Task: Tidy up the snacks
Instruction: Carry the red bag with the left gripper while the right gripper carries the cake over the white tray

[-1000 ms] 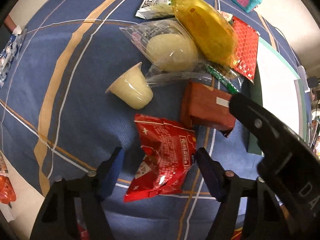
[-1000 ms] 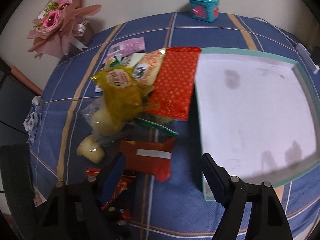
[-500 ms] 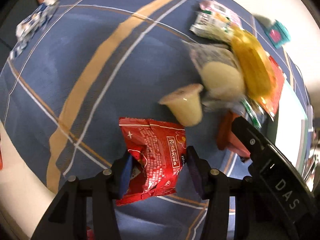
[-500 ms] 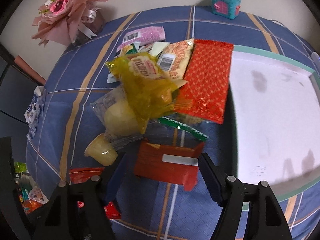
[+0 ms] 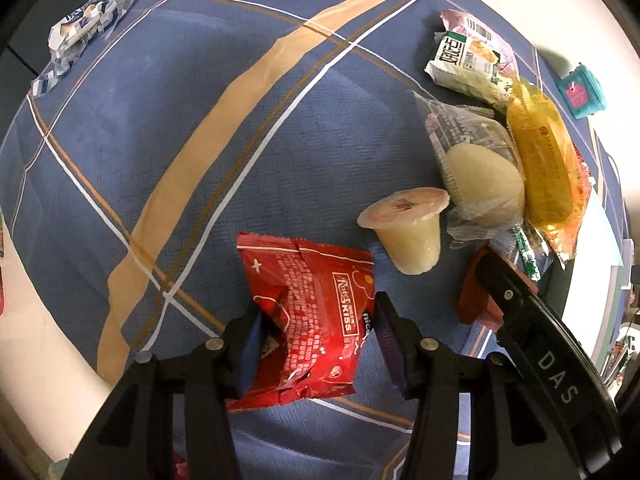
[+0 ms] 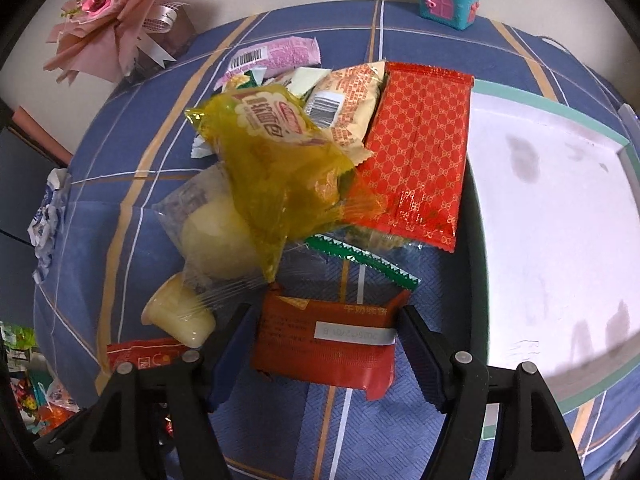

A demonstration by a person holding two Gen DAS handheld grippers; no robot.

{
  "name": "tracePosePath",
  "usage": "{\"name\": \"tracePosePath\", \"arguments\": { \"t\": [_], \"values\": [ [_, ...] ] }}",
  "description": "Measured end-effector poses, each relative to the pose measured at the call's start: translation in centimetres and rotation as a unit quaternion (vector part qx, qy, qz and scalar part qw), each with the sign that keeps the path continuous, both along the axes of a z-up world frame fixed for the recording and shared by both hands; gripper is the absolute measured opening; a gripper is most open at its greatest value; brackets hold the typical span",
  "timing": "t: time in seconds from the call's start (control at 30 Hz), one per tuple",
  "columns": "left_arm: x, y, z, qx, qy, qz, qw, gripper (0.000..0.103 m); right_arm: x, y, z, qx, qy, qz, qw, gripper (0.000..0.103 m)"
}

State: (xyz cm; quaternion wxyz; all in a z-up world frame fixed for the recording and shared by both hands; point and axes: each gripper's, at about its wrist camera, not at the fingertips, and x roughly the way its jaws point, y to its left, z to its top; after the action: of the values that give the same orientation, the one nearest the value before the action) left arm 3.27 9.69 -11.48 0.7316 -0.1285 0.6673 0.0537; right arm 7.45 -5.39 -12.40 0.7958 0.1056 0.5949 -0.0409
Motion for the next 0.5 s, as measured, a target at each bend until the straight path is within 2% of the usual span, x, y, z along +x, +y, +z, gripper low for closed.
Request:
{"name": "tracePosePath", "arguments": {
  "t": [0.2,0.37,0.5],
  "values": [
    [0.3,-0.1,-1.0,0.007,0.004,0.000,1.0000,0.054,0.1,0.2,-0.7,0.000,0.004,-0.002,1.000,0.075],
    [0.3,-0.1,-1.0,0.007,0.003,0.004,1.0000,0.054,-0.6,0.0,-0.6,-0.001,0.000,-0.002,1.000,0.069],
    [0.3,0.1,-0.9,-0.003,-0.002,0.013,0.9999,0.053,-0.9,-0.3,-0.5,0.003,0.001,-0.006,1.000,0.069]
  ]
}}
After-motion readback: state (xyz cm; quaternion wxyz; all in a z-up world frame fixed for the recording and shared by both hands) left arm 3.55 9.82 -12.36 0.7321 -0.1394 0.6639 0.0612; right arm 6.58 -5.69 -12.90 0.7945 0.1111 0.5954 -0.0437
